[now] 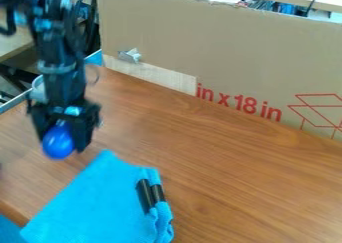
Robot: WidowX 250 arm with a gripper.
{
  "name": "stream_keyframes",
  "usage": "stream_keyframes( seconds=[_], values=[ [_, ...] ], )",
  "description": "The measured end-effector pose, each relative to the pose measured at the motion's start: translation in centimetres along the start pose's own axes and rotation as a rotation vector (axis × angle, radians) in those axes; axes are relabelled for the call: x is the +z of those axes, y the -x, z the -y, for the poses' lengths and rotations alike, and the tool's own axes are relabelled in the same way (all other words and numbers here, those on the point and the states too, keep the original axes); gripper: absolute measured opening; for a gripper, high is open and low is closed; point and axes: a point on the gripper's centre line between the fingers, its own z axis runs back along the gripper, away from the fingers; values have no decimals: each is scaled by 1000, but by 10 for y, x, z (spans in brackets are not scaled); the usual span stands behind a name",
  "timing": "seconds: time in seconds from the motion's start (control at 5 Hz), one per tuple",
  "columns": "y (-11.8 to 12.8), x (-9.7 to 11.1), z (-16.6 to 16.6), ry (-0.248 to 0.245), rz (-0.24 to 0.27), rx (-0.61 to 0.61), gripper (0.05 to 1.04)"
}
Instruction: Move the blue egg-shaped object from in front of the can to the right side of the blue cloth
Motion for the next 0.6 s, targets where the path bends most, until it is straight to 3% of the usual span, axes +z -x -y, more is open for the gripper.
stream_keyframes(
  seconds=[0.2,0.4,0.6],
  values=[
    [-7,42,40,25,96,-127,806],
    [-19,57,92,18,143,-280,806],
    [-21,41,144,16,111,-371,806]
  ],
)
